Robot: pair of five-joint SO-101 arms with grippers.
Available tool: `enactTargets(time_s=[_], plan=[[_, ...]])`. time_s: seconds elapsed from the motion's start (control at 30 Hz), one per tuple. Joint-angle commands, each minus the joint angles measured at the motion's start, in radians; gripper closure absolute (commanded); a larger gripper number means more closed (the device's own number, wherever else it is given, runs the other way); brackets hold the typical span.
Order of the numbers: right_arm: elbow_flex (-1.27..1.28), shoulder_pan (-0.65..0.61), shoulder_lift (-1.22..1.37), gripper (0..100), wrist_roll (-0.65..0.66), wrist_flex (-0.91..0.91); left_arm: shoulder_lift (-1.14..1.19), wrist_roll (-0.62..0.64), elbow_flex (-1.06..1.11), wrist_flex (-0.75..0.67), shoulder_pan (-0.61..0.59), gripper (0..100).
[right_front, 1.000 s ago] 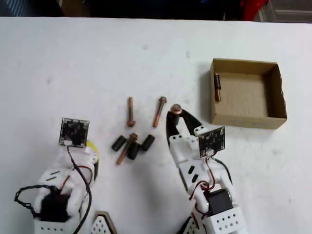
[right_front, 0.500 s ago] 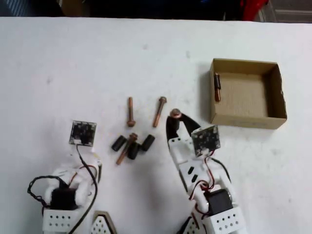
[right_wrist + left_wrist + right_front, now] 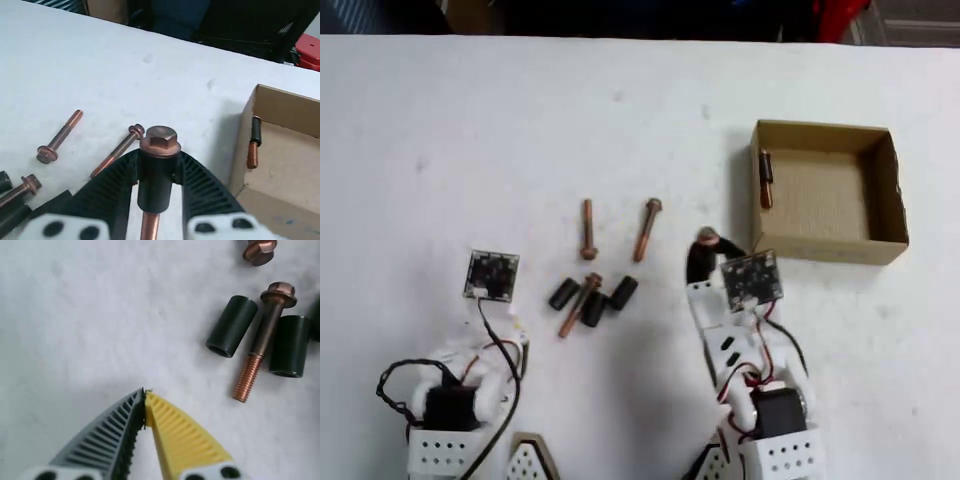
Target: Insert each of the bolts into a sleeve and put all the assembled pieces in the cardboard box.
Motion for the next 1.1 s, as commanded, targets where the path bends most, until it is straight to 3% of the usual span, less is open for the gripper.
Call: enactTargets(time_s=[0.0, 0.23, 0.4, 0.7, 1.07], plan=[[-0.146, 0.065, -0.008, 98.2, 0.012, 0.056, -0.007, -0.009, -0.003, 0.009, -0.007, 98], [-0.381, 0.124, -0.005, 98.3, 0.017, 0.2, -0.007, -0.009, -0.003, 0.008, -0.002, 97], [-0.459, 0.127, 0.081, 98.3, 0.103, 0.197, -0.007, -0.009, -0.003, 0.009, -0.002, 97], [-0.712, 0.294, 0.651, 98.1, 0.11, 0.062, -0.007, -0.009, -0.003, 0.009, -0.005, 98], [-1.106, 0.377, 1.356, 98.1, 0.112, 0.008, -0.007, -0.009, -0.003, 0.009, -0.005, 98]])
